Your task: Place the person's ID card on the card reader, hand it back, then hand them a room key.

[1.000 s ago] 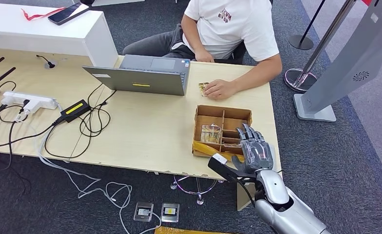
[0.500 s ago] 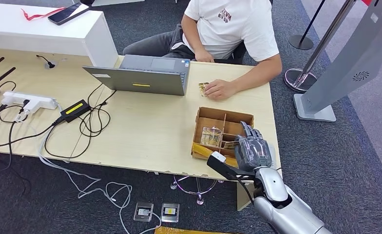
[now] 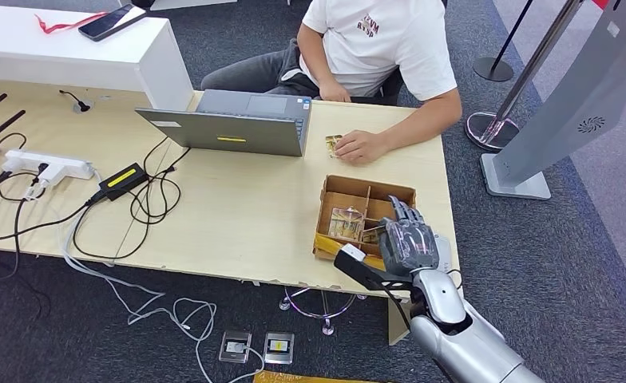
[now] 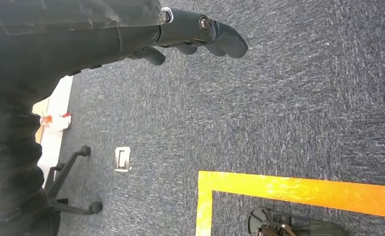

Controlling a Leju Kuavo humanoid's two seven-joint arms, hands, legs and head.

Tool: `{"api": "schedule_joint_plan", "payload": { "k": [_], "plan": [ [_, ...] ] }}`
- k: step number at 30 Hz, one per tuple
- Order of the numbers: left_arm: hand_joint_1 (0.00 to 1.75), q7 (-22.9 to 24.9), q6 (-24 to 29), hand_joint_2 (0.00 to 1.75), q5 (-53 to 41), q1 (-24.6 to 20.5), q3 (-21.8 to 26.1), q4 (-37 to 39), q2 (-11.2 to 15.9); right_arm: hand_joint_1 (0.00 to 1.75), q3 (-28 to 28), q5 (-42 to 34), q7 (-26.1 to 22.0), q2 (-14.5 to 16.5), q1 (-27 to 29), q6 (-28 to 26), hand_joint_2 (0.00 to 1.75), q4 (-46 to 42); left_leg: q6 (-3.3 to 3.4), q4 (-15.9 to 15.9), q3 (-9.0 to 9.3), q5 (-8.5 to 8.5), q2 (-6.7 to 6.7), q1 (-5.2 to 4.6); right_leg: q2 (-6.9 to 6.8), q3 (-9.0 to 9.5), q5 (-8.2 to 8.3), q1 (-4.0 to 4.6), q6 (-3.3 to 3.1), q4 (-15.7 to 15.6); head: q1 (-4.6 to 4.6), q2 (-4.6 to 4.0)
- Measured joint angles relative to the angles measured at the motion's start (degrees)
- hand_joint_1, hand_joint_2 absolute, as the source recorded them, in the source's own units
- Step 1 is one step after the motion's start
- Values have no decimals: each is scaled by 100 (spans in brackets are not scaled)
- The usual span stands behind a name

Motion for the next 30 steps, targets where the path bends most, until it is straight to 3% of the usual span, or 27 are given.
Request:
{"api": "schedule_joint_plan", "payload": {
  "k": [15,30],
  "plan": [
    [0,-90,45,175,173,-1,-129,0,2,175,-75,88,33,83,-285,-586,175,62,0,0,1,1,1,0,0,0,1,0,-1,1,1,0],
    [0,-146,74,175,187,-60,-377,0,3,175,-541,25,395,-177,-1311,-511,175,-377,0,1,3,2,6,-1,14,-2,4,-1,-3,0,1,0]
  ]
}}
